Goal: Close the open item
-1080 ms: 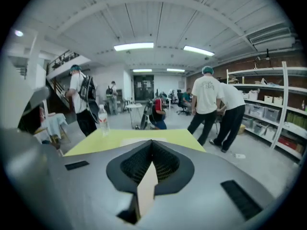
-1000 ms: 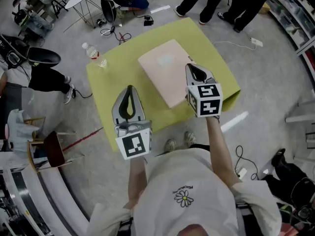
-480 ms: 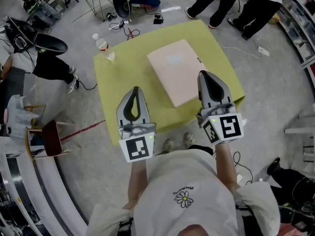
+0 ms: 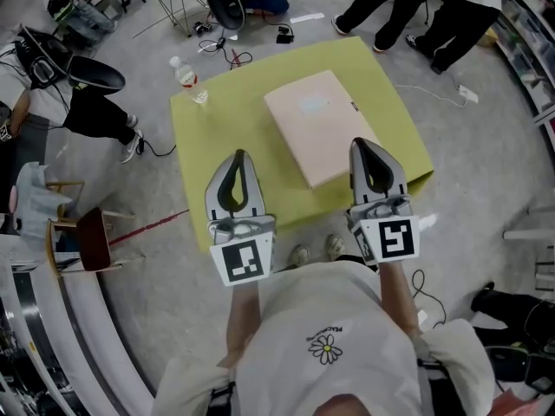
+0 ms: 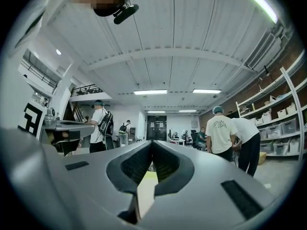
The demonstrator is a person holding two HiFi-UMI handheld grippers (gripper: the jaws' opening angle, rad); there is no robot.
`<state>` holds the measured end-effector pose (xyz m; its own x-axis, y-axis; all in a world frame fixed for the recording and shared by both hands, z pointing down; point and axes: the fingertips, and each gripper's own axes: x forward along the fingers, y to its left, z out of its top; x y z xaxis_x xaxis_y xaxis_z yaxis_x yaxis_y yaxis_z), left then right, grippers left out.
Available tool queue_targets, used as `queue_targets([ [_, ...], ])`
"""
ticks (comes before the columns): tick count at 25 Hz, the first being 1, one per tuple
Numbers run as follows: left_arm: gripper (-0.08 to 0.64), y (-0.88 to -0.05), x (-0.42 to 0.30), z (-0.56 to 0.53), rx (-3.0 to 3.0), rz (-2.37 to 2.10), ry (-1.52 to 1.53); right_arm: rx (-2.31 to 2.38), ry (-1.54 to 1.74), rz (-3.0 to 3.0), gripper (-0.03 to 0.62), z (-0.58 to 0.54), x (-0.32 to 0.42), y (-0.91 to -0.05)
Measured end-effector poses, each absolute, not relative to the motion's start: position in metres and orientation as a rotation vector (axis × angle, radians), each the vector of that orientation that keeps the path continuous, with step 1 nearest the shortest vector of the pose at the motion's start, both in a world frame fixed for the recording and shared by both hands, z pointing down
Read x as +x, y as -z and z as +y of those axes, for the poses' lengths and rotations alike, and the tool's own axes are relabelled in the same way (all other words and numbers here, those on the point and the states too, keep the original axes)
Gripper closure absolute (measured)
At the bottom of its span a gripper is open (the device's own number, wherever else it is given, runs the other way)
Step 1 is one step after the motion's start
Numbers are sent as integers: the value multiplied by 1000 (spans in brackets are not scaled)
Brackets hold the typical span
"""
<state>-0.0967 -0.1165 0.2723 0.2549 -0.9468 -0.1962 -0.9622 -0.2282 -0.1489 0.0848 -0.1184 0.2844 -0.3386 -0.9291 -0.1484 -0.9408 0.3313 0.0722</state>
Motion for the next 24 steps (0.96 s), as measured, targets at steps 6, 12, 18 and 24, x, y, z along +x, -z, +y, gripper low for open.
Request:
queue_targets([
  [6, 546, -270, -94, -113, -2280, 1773, -101, -1759, -218, 2506, 580, -118, 85, -288],
  [12, 546, -269, -96, -113, -2277, 1778, -95, -1765, -206, 2517, 580, -118, 85, -290],
  [18, 546, -267, -99, -112, -2273, 1785, -102, -1763, -208, 2532, 580, -118, 82, -290],
  [24, 546, -266, -98, -110, -2273, 1787, -98, -1787, -218, 2536, 580, -117, 84, -289],
])
